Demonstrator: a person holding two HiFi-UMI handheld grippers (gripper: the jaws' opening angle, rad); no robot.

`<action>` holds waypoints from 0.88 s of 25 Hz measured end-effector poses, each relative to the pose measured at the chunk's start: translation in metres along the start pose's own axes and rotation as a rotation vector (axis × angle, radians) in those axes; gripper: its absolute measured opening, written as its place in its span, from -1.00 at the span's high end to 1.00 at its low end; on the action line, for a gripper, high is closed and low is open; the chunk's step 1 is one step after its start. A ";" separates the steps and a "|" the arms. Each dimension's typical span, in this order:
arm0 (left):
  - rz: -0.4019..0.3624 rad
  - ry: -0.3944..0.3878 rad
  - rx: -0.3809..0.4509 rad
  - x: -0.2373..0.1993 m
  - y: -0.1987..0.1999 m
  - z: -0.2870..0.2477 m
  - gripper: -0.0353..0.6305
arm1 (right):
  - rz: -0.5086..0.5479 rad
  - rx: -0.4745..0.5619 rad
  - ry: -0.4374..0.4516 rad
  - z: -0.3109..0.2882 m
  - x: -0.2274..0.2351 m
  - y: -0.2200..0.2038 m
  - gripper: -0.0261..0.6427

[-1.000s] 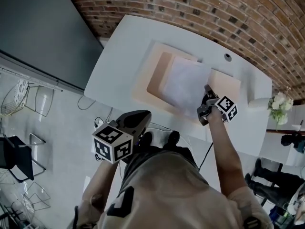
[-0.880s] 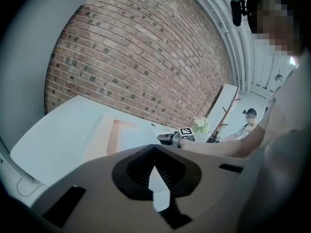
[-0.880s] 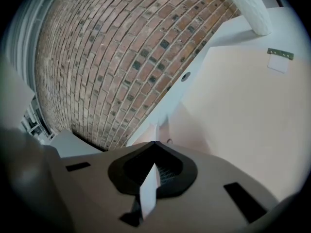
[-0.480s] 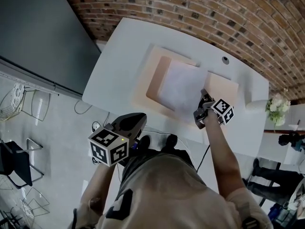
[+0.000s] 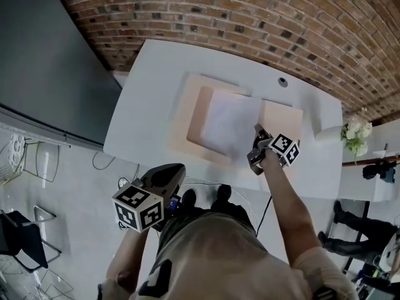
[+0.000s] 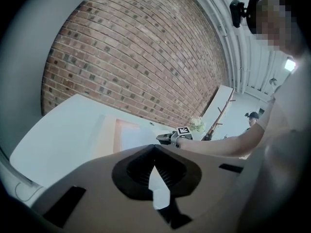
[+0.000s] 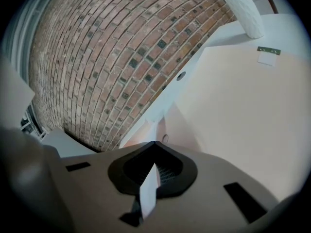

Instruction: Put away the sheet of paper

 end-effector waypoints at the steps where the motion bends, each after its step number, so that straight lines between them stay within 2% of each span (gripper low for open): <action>1: -0.003 -0.008 -0.011 -0.002 -0.001 0.000 0.85 | 0.002 0.005 -0.002 0.000 0.000 0.000 0.85; 9: -0.034 -0.044 -0.072 -0.004 0.000 0.003 0.85 | -0.021 0.021 -0.004 0.003 -0.001 -0.014 0.85; 15: -0.038 0.003 -0.044 0.006 0.007 -0.007 0.85 | -0.071 0.021 -0.006 0.004 0.005 -0.016 0.85; 22: -0.059 0.058 -0.055 0.029 0.006 -0.021 0.85 | -0.133 -0.012 0.039 -0.001 0.012 -0.017 0.85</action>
Point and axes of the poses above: the fingertips, and each gripper's own axes: z backward along the fingers, x to its right, y out of its top, the point moved 9 cm from there along z, backward along the fingers, and after that the axes turned 12 degrees about x, right-handed, at the moved point
